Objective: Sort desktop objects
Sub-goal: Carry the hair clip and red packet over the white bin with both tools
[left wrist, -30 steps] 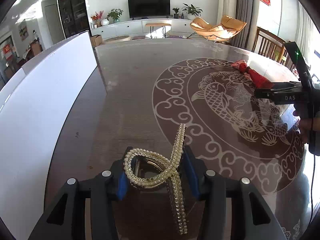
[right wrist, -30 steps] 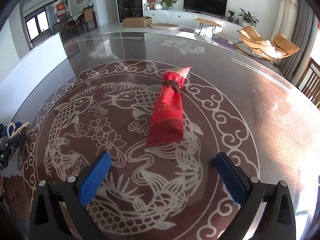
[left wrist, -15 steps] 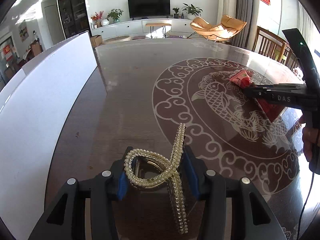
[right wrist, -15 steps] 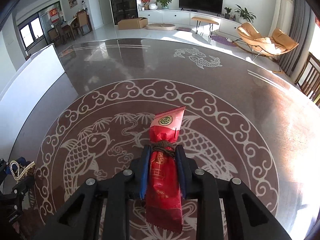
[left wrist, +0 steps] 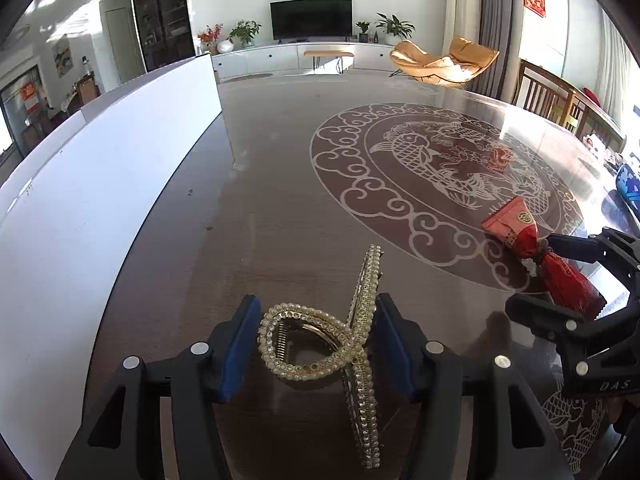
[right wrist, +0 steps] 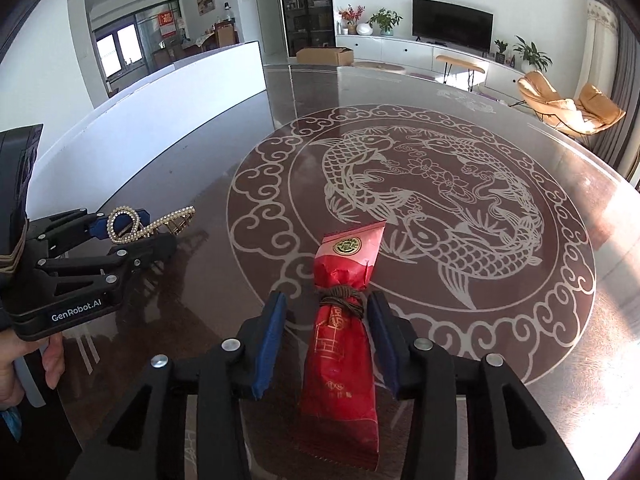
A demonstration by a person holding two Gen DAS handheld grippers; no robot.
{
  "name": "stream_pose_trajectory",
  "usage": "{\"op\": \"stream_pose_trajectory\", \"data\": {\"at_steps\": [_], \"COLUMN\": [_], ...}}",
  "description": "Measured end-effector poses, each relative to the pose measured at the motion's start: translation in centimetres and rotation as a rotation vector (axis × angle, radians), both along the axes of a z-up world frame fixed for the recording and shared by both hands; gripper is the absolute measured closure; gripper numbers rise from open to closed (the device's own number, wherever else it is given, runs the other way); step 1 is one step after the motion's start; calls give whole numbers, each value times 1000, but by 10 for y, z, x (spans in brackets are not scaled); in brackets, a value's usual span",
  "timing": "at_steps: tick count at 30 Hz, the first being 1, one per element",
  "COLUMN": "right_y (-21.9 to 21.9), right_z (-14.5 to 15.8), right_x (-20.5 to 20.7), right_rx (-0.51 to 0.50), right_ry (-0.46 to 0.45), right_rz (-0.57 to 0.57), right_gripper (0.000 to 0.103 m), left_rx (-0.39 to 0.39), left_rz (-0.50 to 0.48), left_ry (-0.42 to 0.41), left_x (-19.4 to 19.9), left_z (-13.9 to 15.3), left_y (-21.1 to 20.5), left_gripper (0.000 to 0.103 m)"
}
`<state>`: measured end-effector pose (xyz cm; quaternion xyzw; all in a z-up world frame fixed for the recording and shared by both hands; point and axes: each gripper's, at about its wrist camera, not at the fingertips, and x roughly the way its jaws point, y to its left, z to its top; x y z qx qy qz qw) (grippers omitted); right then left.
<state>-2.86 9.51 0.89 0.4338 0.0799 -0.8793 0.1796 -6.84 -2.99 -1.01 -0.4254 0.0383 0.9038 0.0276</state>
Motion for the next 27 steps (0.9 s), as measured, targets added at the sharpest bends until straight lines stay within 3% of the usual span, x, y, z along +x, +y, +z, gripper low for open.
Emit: {"op": "stream_pose_trajectory", "data": {"at_steps": [1, 3, 10, 27], "right_y": [-6, 2, 5, 5], "right_z": [-5, -4, -4, -3], "right_x": [0, -9, -10, -10], "right_rx": [44, 29, 29, 30], "right_ry": [-17, -26, -25, -25], "right_rz": [-5, -18, -28, -28], "right_gripper": [1, 0, 0, 0], "left_rx": [9, 38, 21, 20], "left_rz": [22, 43, 52, 51], "left_ry": [-10, -29, -43, -45], "left_x": [-3, -6, -8, -8], "left_z": [-1, -2, -4, -6], "left_y": [-3, -9, -5, -6], "left_gripper": [27, 20, 9, 8]}}
